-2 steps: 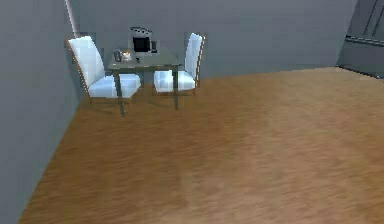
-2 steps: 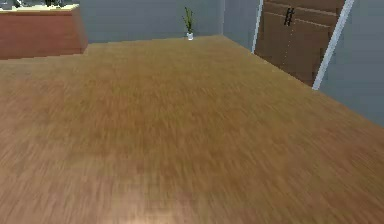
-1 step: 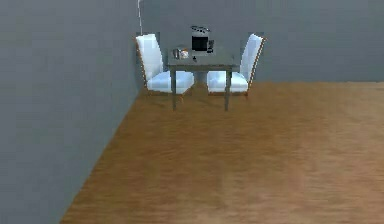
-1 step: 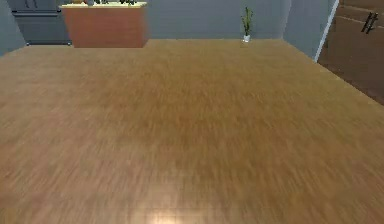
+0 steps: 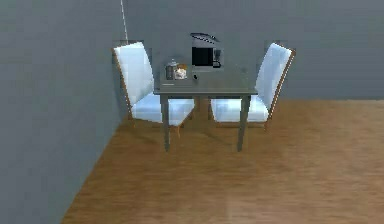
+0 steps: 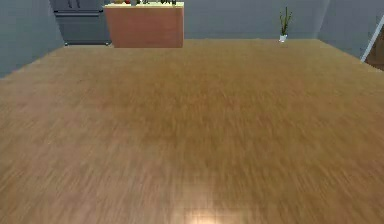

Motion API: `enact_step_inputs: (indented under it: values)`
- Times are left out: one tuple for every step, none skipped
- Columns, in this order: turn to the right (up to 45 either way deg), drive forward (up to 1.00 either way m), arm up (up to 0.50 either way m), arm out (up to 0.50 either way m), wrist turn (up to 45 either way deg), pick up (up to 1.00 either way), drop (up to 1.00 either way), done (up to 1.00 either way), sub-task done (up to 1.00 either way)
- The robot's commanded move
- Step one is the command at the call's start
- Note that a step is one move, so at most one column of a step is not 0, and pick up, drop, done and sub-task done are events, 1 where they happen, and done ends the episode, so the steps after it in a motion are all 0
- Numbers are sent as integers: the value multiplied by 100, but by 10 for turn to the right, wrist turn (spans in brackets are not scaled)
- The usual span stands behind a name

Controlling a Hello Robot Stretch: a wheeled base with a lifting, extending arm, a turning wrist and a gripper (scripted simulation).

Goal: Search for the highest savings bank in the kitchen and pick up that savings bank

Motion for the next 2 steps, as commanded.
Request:
enact_step_inputs:
  values:
    - [0, 100, 0, 0, 0, 0, 0, 0, 0]
    - [0, 30, 0, 0, 0, 0, 0, 0, 0]
